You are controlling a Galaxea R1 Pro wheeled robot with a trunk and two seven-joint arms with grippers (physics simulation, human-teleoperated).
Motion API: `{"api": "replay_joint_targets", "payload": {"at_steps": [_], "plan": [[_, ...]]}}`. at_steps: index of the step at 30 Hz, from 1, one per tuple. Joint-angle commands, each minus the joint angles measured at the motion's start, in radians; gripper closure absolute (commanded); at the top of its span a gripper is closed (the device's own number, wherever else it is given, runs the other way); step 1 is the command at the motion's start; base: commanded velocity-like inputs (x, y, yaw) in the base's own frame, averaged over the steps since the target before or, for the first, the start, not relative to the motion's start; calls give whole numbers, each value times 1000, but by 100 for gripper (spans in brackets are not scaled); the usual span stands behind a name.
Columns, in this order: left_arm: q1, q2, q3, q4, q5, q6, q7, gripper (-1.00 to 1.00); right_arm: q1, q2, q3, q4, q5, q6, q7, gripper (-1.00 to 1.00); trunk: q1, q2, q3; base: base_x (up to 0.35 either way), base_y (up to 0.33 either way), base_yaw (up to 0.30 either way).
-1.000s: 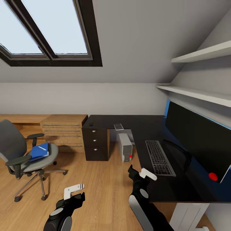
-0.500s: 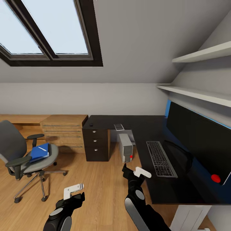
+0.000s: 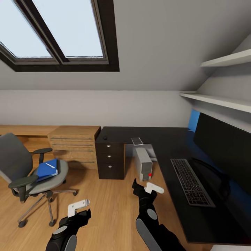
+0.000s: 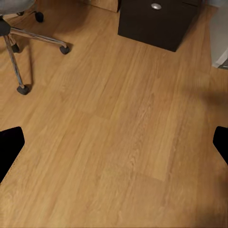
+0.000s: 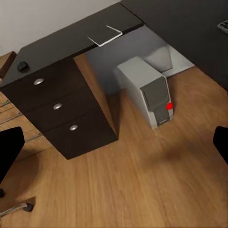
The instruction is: In the bedroom, organize the workspace by keeping the computer under the desk, ensuring the monitor is on the desk, placing the keyboard on the desk next to the monitor, placing the mouse on the desk next to the keyboard, moving the folder from the swivel chair onto the desk next to the mouse, stacking the notebook on top of the folder with the pen on top of the notebook, and positioning the swivel chair next to the desk.
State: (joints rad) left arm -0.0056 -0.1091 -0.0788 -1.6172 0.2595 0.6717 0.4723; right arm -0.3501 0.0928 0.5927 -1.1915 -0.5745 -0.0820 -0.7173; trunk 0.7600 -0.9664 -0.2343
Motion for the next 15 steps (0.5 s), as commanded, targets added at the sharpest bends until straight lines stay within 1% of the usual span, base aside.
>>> {"api": "replay_joint_targets", "payload": {"at_steps": [1, 7, 15], "plan": [[-1, 0, -1, -1, 10, 2, 9, -100, -1, 0, 3, 0, -10, -9, -4, -100, 1, -1, -1, 264, 188, 0], [-1, 0, -3, -1, 10, 2, 9, -100, -1, -1, 4, 0, -10, -9, -4, -100, 1, -1, -1, 289, 153, 0], [-1, 0, -4, -1, 10, 2, 9, -100, -1, -1, 4, 0, -10, -9, -4, -100, 1, -1, -1, 312, 109, 0]]}}
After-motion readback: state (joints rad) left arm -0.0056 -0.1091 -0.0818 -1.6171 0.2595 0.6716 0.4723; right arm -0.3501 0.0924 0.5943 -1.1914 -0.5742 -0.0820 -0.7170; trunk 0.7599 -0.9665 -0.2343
